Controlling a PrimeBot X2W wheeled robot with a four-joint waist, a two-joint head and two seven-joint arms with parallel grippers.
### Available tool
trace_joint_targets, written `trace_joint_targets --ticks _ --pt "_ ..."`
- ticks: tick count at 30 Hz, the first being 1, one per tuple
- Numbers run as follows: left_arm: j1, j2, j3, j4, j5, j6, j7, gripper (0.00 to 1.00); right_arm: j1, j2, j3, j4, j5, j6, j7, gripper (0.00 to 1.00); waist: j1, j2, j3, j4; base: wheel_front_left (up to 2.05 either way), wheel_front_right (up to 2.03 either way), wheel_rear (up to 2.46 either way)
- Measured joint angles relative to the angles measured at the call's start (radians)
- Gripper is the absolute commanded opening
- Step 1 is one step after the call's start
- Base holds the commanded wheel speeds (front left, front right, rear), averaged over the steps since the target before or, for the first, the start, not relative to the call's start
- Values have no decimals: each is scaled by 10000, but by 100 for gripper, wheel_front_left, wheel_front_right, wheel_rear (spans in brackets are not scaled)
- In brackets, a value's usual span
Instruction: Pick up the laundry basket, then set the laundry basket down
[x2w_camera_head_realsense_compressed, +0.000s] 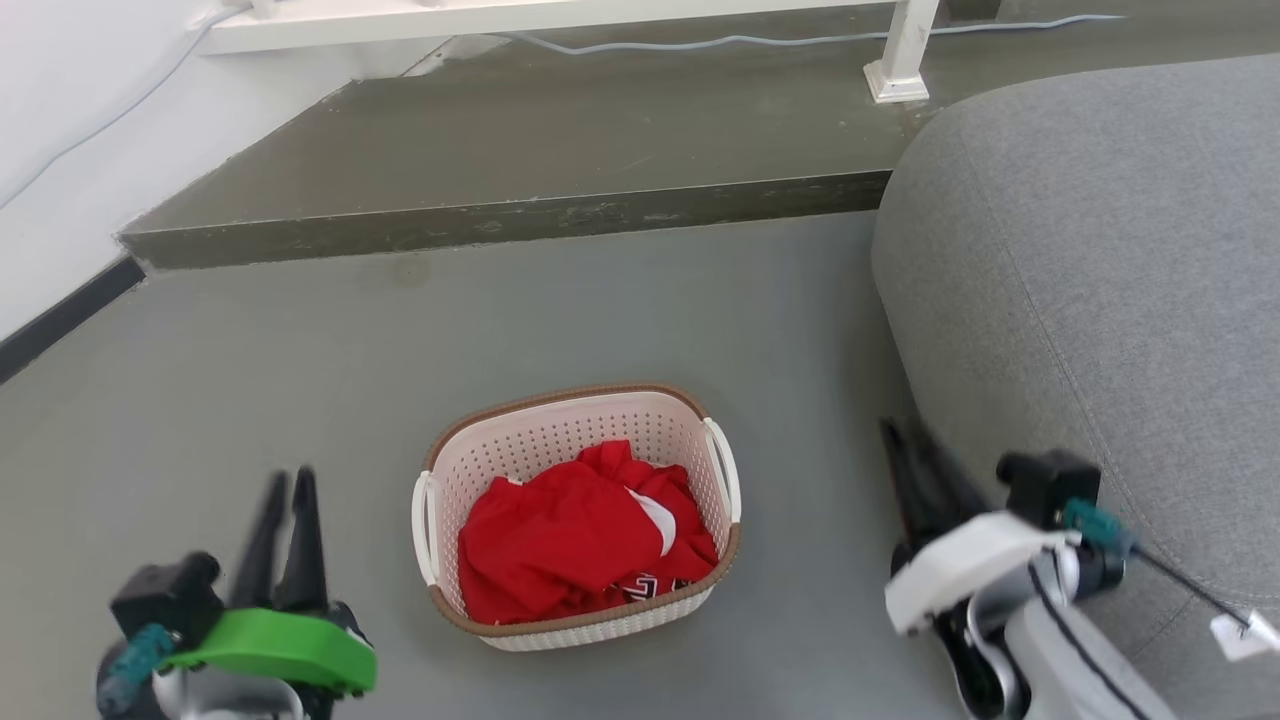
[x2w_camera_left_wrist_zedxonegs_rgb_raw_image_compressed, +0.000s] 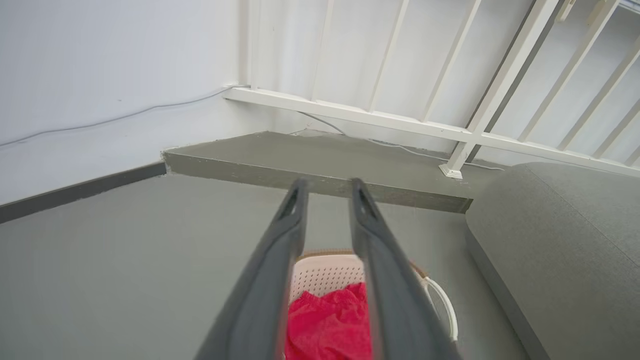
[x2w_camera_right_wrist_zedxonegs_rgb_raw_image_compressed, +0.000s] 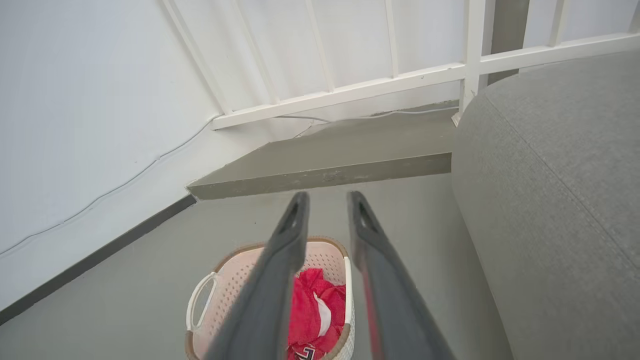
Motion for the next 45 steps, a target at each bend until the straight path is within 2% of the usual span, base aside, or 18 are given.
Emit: trace_joint_targets --ticks 9,16,45 --pt "134 -84 63 362 -493 0 196 0 398 38 -153 157 491 17 79 0 0 0 -45 -8 0 0 0" --pt "131 -84 188 474 -1584 0 531 0 400 94 -458 46 1580 105 324 0 0 0 -103 -13 0 0 0" --pt "74 -92 598 593 -4888 -96 1599 0 441 167 -1818 -288 5060 430 1344 0 0 0 -308 -19 0 0 0"
